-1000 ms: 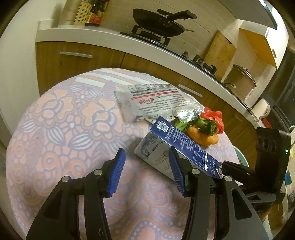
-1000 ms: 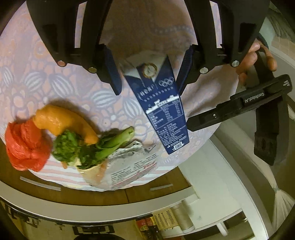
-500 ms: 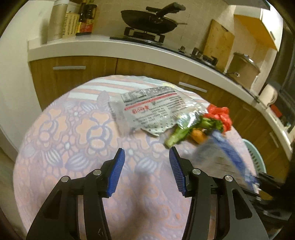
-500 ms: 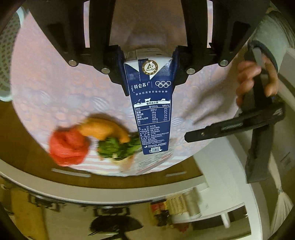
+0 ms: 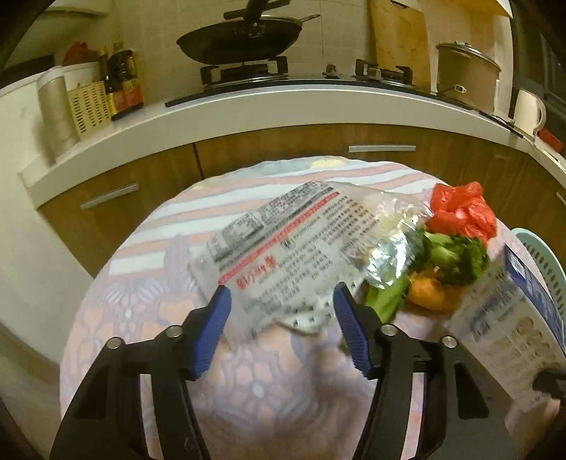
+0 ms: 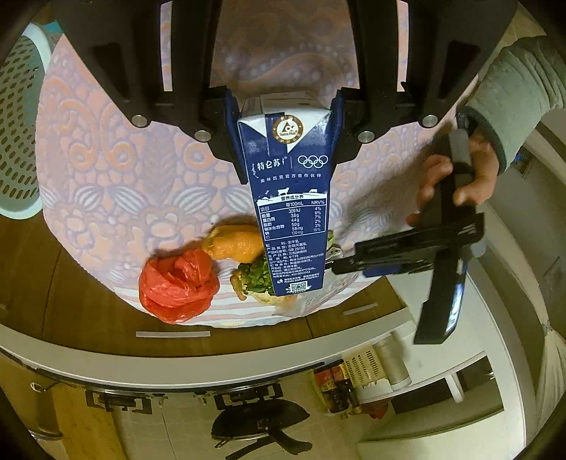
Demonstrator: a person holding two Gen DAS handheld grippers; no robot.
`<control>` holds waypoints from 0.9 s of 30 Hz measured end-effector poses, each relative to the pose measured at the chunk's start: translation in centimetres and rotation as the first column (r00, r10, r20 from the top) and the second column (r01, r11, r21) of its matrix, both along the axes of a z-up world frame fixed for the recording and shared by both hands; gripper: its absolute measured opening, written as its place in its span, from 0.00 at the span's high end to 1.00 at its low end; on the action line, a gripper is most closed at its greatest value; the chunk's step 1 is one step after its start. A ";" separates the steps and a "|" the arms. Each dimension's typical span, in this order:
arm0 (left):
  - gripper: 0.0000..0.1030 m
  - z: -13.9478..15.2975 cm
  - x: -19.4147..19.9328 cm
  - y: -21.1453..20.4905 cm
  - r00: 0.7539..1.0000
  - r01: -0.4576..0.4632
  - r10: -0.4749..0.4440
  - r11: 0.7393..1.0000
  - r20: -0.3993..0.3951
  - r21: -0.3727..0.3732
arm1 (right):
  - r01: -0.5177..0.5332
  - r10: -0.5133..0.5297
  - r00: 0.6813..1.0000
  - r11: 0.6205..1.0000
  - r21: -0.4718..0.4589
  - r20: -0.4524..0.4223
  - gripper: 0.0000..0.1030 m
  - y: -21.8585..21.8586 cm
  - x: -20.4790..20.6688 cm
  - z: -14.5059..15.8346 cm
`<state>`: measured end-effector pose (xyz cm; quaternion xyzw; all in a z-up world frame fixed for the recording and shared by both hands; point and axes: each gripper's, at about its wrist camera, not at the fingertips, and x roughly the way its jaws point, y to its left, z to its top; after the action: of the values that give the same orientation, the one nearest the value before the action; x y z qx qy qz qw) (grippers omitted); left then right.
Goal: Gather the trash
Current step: 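Grasp the clear plastic wrapper with the left tool while the right tool holds the carton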
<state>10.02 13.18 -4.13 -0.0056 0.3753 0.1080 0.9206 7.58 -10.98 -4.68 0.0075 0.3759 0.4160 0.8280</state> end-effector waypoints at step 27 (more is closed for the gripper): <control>1.00 6.3 -3.6 -1.4 0.976 0.080 -0.041 0.980 0.213 -0.180 | 0.107 -0.114 0.987 0.992 0.066 0.113 0.65 -3.2 -1.1 3.6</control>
<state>6.46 11.79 2.17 -0.0920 0.2853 0.0429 0.9531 6.45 -14.17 -1.09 0.0287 0.3135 0.3802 0.8697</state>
